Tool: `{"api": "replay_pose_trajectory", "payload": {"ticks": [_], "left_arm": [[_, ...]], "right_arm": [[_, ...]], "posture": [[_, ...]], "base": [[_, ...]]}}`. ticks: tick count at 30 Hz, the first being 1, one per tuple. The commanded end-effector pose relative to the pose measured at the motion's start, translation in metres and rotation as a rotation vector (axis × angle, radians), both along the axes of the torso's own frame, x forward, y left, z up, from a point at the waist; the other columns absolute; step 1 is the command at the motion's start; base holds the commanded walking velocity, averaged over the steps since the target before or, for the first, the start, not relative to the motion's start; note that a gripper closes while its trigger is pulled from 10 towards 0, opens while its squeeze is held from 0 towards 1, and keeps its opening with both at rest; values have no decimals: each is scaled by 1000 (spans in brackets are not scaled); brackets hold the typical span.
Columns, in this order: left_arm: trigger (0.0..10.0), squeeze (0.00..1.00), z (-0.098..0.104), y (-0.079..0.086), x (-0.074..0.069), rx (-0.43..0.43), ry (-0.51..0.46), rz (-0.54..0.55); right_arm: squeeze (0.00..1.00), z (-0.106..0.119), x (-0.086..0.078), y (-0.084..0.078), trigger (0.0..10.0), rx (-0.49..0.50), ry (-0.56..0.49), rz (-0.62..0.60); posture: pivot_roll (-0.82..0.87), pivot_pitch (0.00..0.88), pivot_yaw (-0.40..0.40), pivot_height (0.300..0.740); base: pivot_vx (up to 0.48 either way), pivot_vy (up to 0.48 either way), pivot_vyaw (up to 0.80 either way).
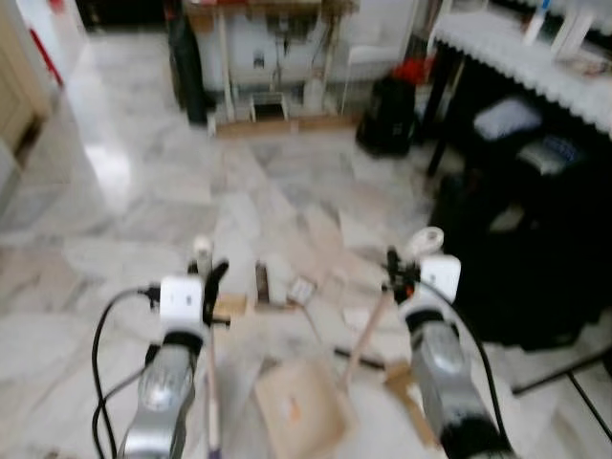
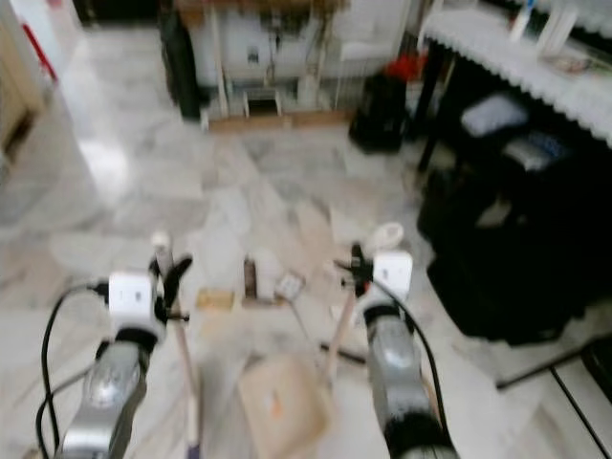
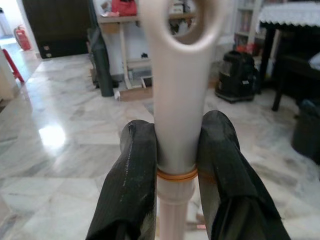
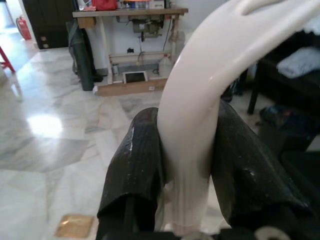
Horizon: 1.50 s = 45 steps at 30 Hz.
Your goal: Sweep floor
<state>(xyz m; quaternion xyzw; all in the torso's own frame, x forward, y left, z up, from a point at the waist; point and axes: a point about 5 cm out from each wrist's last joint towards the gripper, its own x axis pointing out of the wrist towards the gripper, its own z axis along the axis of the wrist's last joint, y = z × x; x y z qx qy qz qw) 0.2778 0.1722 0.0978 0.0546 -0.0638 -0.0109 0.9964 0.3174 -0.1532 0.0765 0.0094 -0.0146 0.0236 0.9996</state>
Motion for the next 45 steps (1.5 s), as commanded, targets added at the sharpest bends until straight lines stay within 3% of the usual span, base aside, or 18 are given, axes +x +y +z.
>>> {"api": "replay_pose_trajectory", "payload": {"ticks": [1,14,38,45], "left_arm": [[10000,0,9,3,1,9,-47,1],[10000,0,8,0,1,6,-46,-11],[10000,0,7,0,0,5,-39,-12],[10000,0,7,4,-1,9,-30,-13]], "right_arm": [[0,13,6,10,10000,26,-57,24],[0,12,5,4,10000,25,-59,-24],[0,3,-2,-25,10000,-45,-35,-212],[0,-2,-8,-38,10000,-113,-31,-308]], "posture": [[100,0,-34,740],[97,0,-32,740],[94,5,-33,740],[94,13,-26,740]], "base": [[356,0,0],[340,0,0],[0,0,0],[0,0,0]]}}
